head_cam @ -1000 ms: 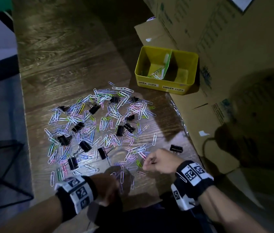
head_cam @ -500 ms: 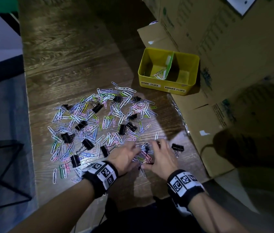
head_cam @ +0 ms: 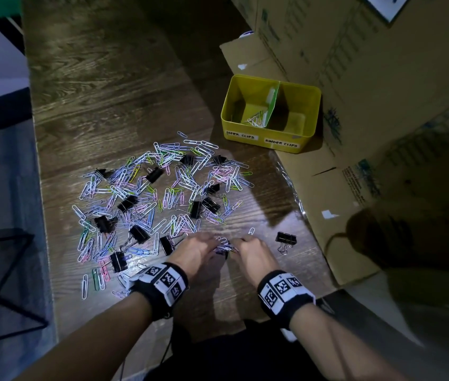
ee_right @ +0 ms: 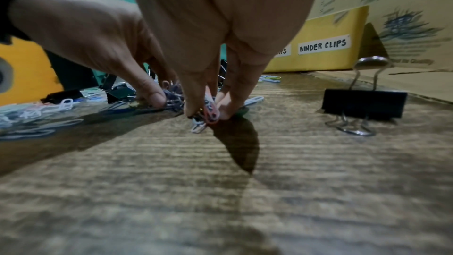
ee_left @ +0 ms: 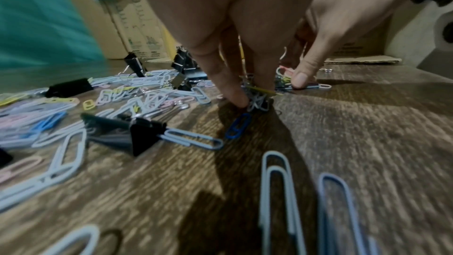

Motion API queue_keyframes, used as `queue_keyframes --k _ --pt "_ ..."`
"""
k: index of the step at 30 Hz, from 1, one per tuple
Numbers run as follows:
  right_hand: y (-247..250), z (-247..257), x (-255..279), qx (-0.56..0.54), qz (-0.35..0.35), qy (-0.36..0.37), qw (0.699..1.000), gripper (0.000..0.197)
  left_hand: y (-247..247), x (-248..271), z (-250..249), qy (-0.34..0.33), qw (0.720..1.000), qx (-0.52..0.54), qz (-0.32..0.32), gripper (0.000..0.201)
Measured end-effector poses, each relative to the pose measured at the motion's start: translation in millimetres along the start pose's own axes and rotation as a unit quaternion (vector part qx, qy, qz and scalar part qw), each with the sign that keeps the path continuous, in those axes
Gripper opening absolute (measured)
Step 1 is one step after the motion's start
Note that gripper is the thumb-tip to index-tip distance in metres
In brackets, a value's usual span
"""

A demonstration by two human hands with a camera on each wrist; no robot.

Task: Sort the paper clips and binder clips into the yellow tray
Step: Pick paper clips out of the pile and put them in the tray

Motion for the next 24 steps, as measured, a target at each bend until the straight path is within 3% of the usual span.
queue_keyframes --k 4,7,10,13,17,19,24 --pt "3.4 -5.6 -2.3 -0.009 0.015 0.004 1.000 0.024 14.5 7.2 7.6 0.014 0.995 0.086 -0.052 0.013" --pt "16.7 -10.7 -0.6 -0.084 -0.002 0.006 0.996 0.029 18.3 11.3 21.1 0.074 0.983 0.143 -0.082 0.014" --pt "23.2 -16.1 -0.6 -0.132 -0.015 0.014 0.991 0.034 15.4 17.7 40.9 0.190 0.949 0.237 -0.079 0.023" --pt "19.8 -29.2 -2.7 -0.189 -0.010 -0.009 0.982 0.033 11.0 26.1 54.2 0.241 0.900 0.353 -0.080 0.027" --pt "32.1 -40.1 -0.3 -0.284 -0.036 -0.026 0.958 0.035 29.6 28.2 54.4 0.250 0.818 0.509 -0.101 0.024" --pt "46.4 -38.0 2.6 -0.334 -0.064 -0.009 0.940 0.033 49.4 22.8 50.1 0.233 0.791 0.556 -0.102 0.020" --pt "93.4 -29.3 8.0 -0.443 -0.131 0.031 0.886 0.031 121.2 -14.4 42.2 0.163 0.804 0.559 -0.120 0.021"
Point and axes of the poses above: each hand's wrist, its own x-axis away from the middle knuckle, its own y-axis out of the back of the hand, z = x × y, the point moved 7 cm from there along -x, towards the middle knuckle, and after that the axes turned 5 degrees about z, right-handed, at the moved point
